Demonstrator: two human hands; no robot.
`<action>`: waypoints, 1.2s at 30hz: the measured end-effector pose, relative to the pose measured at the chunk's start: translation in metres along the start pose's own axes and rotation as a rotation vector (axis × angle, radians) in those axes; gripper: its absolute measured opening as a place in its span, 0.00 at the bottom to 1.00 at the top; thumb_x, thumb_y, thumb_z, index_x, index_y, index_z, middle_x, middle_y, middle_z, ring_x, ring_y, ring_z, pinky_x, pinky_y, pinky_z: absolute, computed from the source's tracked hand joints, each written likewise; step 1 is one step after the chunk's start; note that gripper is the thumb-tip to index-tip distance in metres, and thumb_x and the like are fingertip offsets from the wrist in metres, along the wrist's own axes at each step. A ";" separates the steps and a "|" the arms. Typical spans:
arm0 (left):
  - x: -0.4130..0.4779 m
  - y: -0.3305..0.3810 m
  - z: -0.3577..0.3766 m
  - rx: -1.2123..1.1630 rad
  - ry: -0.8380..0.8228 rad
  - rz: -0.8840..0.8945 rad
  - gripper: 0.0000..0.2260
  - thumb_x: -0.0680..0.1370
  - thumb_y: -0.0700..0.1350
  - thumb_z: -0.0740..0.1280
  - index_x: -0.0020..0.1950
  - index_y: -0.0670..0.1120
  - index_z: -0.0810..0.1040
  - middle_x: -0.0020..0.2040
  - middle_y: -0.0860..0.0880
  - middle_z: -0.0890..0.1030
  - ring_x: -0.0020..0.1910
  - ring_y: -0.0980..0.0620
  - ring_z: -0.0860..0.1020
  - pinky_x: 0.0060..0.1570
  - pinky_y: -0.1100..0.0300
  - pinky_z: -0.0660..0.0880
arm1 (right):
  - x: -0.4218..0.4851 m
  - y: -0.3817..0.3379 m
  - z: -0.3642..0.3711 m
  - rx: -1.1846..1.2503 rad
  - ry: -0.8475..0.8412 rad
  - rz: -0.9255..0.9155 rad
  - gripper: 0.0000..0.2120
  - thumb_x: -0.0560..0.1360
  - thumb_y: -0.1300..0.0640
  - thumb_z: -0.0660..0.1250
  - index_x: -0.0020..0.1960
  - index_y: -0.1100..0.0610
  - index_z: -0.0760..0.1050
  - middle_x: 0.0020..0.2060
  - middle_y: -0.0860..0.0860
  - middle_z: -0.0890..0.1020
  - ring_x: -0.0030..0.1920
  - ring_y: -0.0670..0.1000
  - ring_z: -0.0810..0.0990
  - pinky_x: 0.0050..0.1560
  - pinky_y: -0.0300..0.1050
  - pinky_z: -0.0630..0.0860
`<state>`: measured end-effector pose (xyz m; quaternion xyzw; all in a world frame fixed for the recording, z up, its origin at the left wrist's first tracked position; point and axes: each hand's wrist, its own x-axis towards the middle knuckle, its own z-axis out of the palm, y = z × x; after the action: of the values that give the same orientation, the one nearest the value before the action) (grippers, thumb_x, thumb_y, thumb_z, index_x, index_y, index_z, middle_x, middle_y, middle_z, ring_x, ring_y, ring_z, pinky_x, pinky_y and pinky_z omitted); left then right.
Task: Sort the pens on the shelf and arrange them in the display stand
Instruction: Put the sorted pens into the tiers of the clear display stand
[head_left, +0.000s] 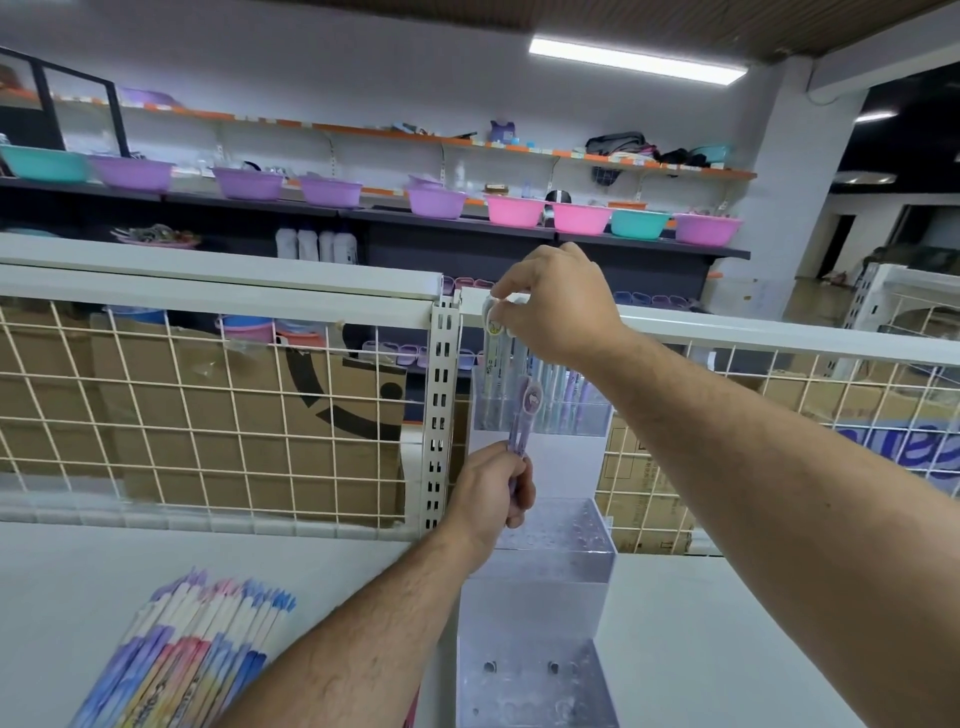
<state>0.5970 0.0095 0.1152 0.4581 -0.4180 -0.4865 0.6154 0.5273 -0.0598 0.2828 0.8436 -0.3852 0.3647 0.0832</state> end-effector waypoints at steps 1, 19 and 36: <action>0.000 0.000 0.000 0.005 0.000 0.001 0.11 0.78 0.34 0.54 0.38 0.41 0.70 0.31 0.42 0.70 0.23 0.53 0.64 0.27 0.61 0.58 | -0.001 0.000 -0.002 0.022 0.005 0.009 0.09 0.77 0.48 0.72 0.55 0.47 0.85 0.55 0.46 0.82 0.59 0.51 0.72 0.59 0.53 0.73; -0.002 0.000 0.003 0.197 -0.125 0.050 0.09 0.81 0.38 0.58 0.46 0.41 0.77 0.33 0.41 0.78 0.32 0.46 0.72 0.33 0.55 0.69 | -0.130 0.053 0.014 0.626 -0.133 0.474 0.06 0.74 0.53 0.75 0.42 0.54 0.81 0.32 0.47 0.80 0.30 0.42 0.73 0.30 0.33 0.70; 0.002 -0.002 0.007 0.169 -0.100 0.021 0.10 0.83 0.40 0.58 0.48 0.39 0.77 0.34 0.39 0.79 0.33 0.45 0.74 0.34 0.55 0.71 | -0.119 0.053 0.012 0.749 -0.081 0.568 0.09 0.78 0.58 0.71 0.41 0.61 0.77 0.37 0.57 0.84 0.33 0.47 0.82 0.33 0.42 0.73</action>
<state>0.5906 0.0066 0.1151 0.4794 -0.4924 -0.4653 0.5580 0.4438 -0.0314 0.1855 0.6903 -0.4457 0.4536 -0.3451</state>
